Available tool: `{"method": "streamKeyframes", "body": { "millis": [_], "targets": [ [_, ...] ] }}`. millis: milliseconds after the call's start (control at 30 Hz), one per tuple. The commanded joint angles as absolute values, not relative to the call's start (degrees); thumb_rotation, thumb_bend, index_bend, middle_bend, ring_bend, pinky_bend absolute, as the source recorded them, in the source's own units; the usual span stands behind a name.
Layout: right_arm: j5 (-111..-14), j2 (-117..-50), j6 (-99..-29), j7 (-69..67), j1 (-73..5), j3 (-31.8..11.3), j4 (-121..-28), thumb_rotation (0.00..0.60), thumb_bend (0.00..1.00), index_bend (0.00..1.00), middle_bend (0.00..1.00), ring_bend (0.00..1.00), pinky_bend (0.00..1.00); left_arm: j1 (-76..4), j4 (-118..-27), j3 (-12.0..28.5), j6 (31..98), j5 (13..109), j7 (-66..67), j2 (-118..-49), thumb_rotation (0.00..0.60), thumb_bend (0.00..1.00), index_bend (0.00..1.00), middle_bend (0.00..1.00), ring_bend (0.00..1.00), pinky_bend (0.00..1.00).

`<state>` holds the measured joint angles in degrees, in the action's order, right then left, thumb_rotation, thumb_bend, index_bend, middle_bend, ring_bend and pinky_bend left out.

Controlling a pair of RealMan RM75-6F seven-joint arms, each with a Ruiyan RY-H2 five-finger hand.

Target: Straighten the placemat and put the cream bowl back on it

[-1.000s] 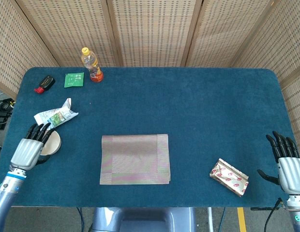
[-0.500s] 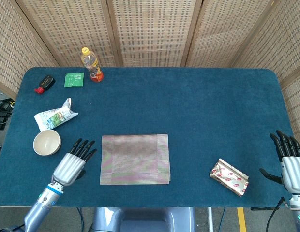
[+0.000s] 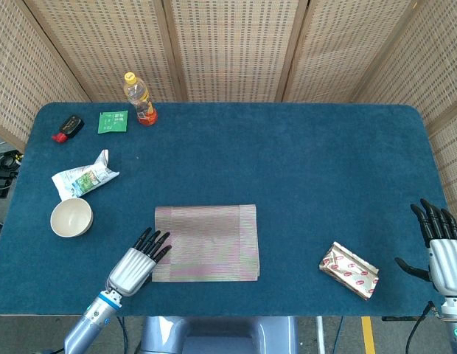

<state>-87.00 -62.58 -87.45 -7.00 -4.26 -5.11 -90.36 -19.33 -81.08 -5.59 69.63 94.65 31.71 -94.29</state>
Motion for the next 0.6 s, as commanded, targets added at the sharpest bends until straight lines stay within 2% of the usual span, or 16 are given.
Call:
{"method": "streamKeyframes", "body": {
  "millis": [33, 600],
  "targets": [
    [-86.84, -62.51, -87.53, -7.29, -4.2, -5.22, -90.34, 0.6, 0.09, 0.01, 0.0, 0.0, 0.0, -19.31, -81.21, -5.96, 69.29, 94.71, 32.18, -94.46, 0.6, 0.18, 0.17, 0.0, 0.0, 0.0],
    [-86.57, -62.3, -87.74, -7.61, -4.0, -5.39, -90.62, 0.6, 0.09, 0.01, 0.0, 0.0, 0.0, -19.01, -81.61, -6.28, 69.0, 94.24, 32.1, -93.06, 0.6, 0.18, 0.18, 0.0, 0.0, 0.0]
  ]
}}
